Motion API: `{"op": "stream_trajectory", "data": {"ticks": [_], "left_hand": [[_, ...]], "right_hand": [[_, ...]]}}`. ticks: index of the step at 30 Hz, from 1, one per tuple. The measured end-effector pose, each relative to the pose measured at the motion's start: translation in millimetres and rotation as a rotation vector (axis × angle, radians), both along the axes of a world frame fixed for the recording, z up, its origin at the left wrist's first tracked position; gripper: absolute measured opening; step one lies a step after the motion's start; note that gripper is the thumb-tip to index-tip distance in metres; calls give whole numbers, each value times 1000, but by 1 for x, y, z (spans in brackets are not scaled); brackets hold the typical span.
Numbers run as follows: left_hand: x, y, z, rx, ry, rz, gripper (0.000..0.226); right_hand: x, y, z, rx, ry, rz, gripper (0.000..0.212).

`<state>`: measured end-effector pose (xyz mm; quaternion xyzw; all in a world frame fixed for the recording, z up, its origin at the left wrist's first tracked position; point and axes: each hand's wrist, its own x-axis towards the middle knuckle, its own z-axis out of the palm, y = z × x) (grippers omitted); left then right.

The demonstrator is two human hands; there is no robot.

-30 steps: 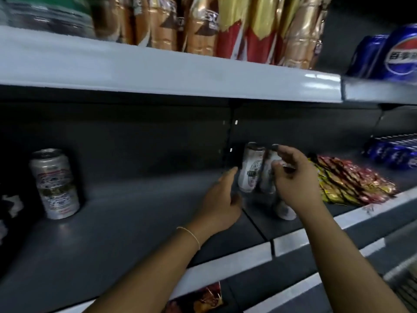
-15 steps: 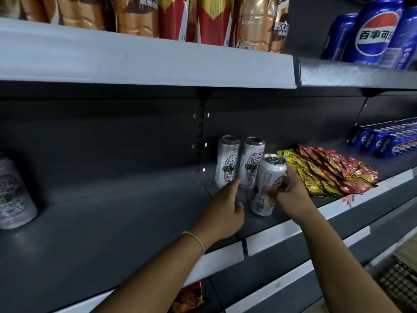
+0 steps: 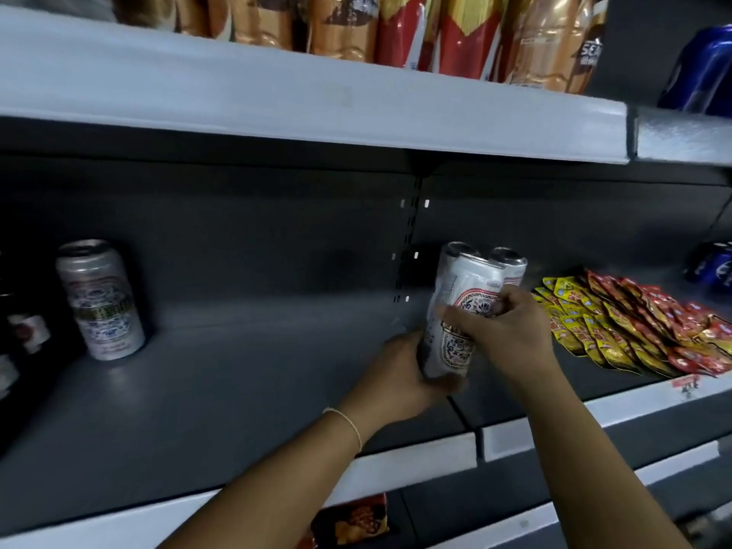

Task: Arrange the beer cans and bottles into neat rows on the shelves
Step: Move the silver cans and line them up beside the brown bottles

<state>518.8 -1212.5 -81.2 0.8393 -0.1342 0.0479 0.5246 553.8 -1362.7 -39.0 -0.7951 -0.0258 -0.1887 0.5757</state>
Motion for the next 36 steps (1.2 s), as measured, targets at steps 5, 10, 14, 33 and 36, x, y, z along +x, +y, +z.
{"op": "stream_trajectory", "data": {"ticks": [5, 10, 14, 33, 36], "left_hand": [[-19, 47, 9, -7, -8, 260, 41], [-37, 110, 4, -201, 11, 277, 41], [-49, 156, -5, -319, 36, 300, 52], [-135, 308, -37, -22, -99, 563, 52], [-146, 319, -38, 23, -95, 561, 58]], "right_hand": [[-16, 70, 12, 17, -1, 145, 60], [-30, 125, 13, 39, 6, 357, 67], [-42, 169, 4, 63, 24, 531, 56], [-95, 353, -46, 127, 86, 614, 60], [-97, 370, -52, 116, 85, 602, 60]]}}
